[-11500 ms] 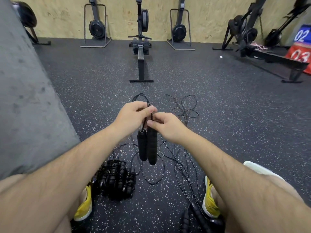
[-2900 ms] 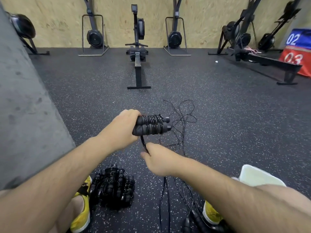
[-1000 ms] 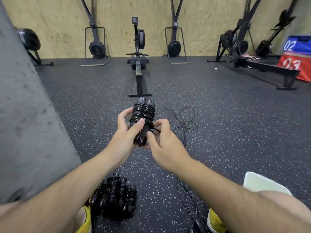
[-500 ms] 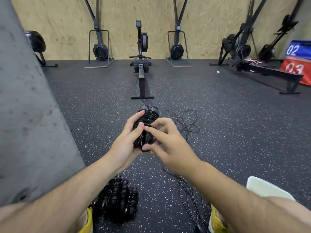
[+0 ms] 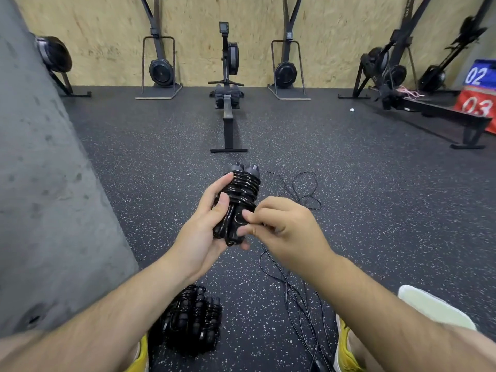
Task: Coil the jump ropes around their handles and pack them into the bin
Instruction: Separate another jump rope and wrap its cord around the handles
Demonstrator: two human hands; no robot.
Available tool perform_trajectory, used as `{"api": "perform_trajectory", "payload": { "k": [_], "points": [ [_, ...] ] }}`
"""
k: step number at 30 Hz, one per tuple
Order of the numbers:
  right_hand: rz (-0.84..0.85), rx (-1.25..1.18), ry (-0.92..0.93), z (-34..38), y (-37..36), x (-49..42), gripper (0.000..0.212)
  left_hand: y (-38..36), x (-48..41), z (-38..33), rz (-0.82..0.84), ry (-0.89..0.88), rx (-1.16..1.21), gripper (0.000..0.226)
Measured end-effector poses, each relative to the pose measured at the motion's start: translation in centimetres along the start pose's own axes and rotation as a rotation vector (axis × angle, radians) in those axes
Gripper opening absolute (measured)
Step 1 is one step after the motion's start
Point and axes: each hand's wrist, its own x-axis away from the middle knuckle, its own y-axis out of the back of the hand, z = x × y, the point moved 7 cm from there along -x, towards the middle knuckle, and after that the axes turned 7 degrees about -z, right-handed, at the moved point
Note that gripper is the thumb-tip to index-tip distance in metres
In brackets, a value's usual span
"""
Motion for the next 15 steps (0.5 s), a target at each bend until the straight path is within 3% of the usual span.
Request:
{"api": "perform_trajectory", "payload": {
  "k": [4,8,15],
  "points": [
    [0.056,0.096,0.093,0.7,-1.9,0.5,0.012,0.6,-0.4,0.0,-0.015,0.012,0.035,0.043],
    [0.066,0.130,0.097,0.8,-2.7,0.6,0.034,1.4,-0.9,-0.8,-0.023,0.026,0.120,0.060],
    [0.014,0.036,-0.207,-0.7,-3.6,0.1,0.023,3.1,-1.8,0.0,-0.094,0.067,0.097,0.080]
  ]
}}
